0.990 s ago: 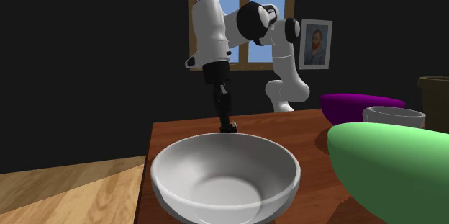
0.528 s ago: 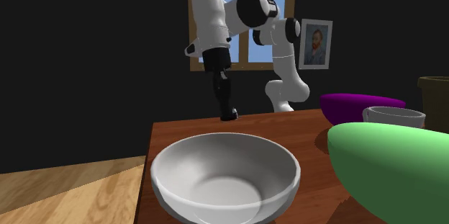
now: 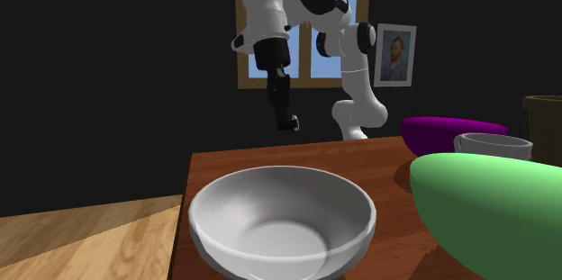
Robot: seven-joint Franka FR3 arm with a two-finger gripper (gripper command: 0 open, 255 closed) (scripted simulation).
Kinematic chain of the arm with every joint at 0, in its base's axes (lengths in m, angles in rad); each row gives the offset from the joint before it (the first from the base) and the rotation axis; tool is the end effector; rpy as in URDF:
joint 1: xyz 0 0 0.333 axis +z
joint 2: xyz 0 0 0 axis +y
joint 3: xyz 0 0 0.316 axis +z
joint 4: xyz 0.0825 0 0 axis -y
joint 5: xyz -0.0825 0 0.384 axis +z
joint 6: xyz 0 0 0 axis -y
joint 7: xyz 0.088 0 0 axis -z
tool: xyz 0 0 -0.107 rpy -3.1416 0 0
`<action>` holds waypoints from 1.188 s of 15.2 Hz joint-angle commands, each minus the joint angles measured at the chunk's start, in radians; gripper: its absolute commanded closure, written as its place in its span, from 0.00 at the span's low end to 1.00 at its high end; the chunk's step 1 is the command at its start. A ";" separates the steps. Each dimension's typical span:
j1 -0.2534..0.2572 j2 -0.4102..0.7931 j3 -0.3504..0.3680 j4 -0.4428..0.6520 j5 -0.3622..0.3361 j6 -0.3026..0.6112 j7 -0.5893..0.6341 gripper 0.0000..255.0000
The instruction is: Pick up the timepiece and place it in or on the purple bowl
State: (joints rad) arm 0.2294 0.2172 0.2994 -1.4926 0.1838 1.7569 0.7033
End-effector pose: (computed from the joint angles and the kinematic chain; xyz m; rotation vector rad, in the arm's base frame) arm 0.5463 0.3167 0.5576 -2.8896 0.3075 0.1397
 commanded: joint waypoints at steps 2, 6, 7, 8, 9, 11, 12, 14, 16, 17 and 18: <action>0.000 0.007 -0.001 0.050 -0.003 -0.044 0.007 1.00; 0.002 0.019 0.000 0.121 -0.008 -0.101 0.020 1.00; 0.003 0.023 0.001 0.140 -0.010 -0.115 0.024 1.00; 0.004 0.028 0.001 0.159 -0.011 -0.130 0.028 1.00; 0.006 0.032 0.001 0.179 -0.013 -0.145 0.031 1.00; 0.008 0.043 0.002 0.222 -0.016 -0.176 0.039 1.00; 0.010 0.050 0.002 0.244 -0.018 -0.192 0.043 1.00; 0.013 0.063 0.003 0.291 -0.023 -0.224 0.052 1.00; 0.016 0.028 0.008 0.253 -0.014 -0.218 0.061 1.00; 0.018 -0.012 0.013 0.200 -0.004 -0.202 0.068 1.00; 0.020 -0.049 0.017 0.152 0.006 -0.187 0.076 1.00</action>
State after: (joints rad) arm 0.2497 0.2116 0.3128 -1.2893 0.1776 1.5585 0.7736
